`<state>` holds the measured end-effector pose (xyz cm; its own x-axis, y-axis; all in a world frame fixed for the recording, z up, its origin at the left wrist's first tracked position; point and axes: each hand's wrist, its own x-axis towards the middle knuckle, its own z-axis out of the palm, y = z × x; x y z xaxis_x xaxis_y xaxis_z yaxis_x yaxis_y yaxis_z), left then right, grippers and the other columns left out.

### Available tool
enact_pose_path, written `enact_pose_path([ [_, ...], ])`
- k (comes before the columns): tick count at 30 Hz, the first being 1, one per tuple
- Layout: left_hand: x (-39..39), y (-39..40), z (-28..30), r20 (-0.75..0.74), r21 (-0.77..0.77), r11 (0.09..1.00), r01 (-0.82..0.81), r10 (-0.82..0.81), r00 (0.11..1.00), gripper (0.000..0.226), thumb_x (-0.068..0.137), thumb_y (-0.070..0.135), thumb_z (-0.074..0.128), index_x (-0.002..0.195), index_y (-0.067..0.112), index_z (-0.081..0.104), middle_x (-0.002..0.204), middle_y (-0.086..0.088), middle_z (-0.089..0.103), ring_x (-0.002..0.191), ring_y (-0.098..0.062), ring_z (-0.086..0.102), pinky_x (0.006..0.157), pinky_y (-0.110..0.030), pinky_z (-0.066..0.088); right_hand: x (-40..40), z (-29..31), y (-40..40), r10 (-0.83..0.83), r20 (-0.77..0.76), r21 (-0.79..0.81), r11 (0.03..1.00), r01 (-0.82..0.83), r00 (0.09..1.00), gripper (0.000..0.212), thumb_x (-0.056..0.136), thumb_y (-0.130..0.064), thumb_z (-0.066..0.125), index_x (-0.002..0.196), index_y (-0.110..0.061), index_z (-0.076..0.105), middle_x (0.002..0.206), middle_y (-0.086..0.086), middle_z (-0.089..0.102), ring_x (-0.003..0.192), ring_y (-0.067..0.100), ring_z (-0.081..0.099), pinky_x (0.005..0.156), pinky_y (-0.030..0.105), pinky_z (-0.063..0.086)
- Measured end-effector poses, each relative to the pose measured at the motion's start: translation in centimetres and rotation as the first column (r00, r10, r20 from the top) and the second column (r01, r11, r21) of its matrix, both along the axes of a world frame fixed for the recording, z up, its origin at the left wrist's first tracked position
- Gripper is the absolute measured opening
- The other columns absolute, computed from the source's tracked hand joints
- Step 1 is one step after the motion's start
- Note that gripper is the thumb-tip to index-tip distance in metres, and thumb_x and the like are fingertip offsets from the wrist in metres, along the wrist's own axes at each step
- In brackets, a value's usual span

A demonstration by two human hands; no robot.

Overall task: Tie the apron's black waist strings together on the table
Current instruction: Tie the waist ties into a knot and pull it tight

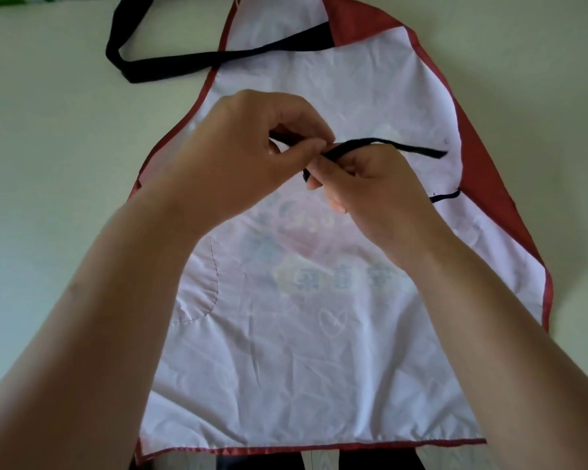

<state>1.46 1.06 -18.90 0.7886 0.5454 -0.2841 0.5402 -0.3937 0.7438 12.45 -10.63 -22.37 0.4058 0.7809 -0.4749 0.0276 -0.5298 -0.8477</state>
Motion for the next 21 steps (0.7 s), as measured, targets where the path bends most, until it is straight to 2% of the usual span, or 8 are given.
enact_pose_path([
  [4, -0.3, 0.7, 0.4, -0.039, 0.037, 0.997, 0.064, -0.062, 0.997, 0.011, 0.088, 0.031, 0.071, 0.096, 0.027, 0.076, 0.089, 0.013, 0.075, 0.084, -0.002, 0.071, 0.081, -0.019, 0.055, -0.3, -0.7, -0.5, -0.062, -0.115, 0.022, 0.998, 0.065, 0.991, 0.033, 0.097, -0.032, 0.061, 0.068, -0.019, 0.068, 0.051, -0.003, 0.047, 0.052, 0.017, 0.041, 0.061, 0.033, 0.037],
  [7, -0.4, 1.2, 0.6, -0.063, 0.053, 0.995, 0.089, -0.085, 0.994, 0.01, 0.087, 0.033, 0.072, 0.095, 0.029, 0.077, 0.091, 0.013, 0.074, 0.085, -0.004, 0.071, 0.084, -0.027, 0.057, -0.5, -1.2, -0.6, -0.121, -0.249, 0.036, 0.99, 0.134, 0.961, 0.029, 0.099, -0.029, 0.061, 0.073, -0.018, 0.069, 0.054, -0.004, 0.043, 0.053, 0.017, 0.037, 0.056, 0.028, 0.035],
  [10, -0.6, 1.5, 0.5, -0.085, 0.09, 0.991, 0.104, -0.097, 0.992, 0.01, 0.086, 0.027, 0.073, 0.095, 0.028, 0.077, 0.09, 0.012, 0.073, 0.083, -0.005, 0.069, 0.083, -0.027, 0.057, -0.2, -1.7, -0.8, -0.178, -0.376, 0.041, 0.977, 0.208, 0.91, 0.028, 0.1, -0.022, 0.058, 0.079, -0.01, 0.07, 0.074, 0.012, 0.044, 0.052, 0.013, 0.033, 0.051, 0.024, 0.031],
  [12, -0.8, 1.6, 0.5, -0.1, 0.094, 0.992, 0.089, -0.08, 0.992, 0.009, 0.085, 0.026, 0.074, 0.093, 0.027, 0.078, 0.088, 0.012, 0.072, 0.082, -0.005, 0.069, 0.081, -0.028, 0.056, 0.0, -1.7, -0.9, -0.174, -0.366, 0.028, 0.98, 0.198, 0.914, 0.026, 0.1, -0.022, 0.059, 0.091, -0.002, 0.073, 0.081, 0.017, 0.051, 0.051, 0.012, 0.033, 0.05, 0.022, 0.031],
  [16, -1.1, 1.0, 0.3, -0.102, 0.097, 0.993, 0.065, -0.055, 0.993, 0.012, 0.082, 0.039, 0.075, 0.089, 0.03, 0.077, 0.084, 0.011, 0.07, 0.077, -0.007, 0.067, 0.076, -0.034, 0.057, 0.2, -1.4, -0.7, -0.151, -0.271, 0.015, 0.987, 0.161, 0.951, 0.019, 0.097, -0.021, 0.063, 0.093, -0.01, 0.078, 0.076, 0.013, 0.063, 0.05, 0.011, 0.038, 0.05, 0.02, 0.036],
  [18, -1.0, 0.7, -0.1, -0.105, 0.118, 0.992, 0.04, -0.028, 0.994, 0.019, 0.08, 0.048, 0.074, 0.087, 0.03, 0.076, 0.075, 0.009, 0.066, 0.067, -0.008, 0.062, 0.066, -0.029, 0.055, 0.2, -1.3, -0.6, -0.144, -0.216, 0.014, 0.988, 0.151, 0.966, 0.016, 0.096, -0.021, 0.065, 0.089, -0.013, 0.078, 0.067, 0.006, 0.065, 0.048, 0.009, 0.045, 0.05, 0.016, 0.038],
  [21, -0.8, 0.4, -0.5, -0.121, 0.138, 0.99, 0.008, 0.009, 0.993, 0.026, 0.077, 0.053, 0.073, 0.085, 0.027, 0.076, 0.06, 0.01, 0.055, 0.051, -0.004, 0.05, 0.05, -0.016, 0.043, 0.0, -1.1, -0.4, -0.155, -0.201, 0.014, 0.987, 0.161, 0.967, 0.014, 0.095, -0.012, 0.063, 0.093, -0.011, 0.077, 0.06, -0.008, 0.067, 0.05, 0.002, 0.056, 0.051, 0.01, 0.044],
])
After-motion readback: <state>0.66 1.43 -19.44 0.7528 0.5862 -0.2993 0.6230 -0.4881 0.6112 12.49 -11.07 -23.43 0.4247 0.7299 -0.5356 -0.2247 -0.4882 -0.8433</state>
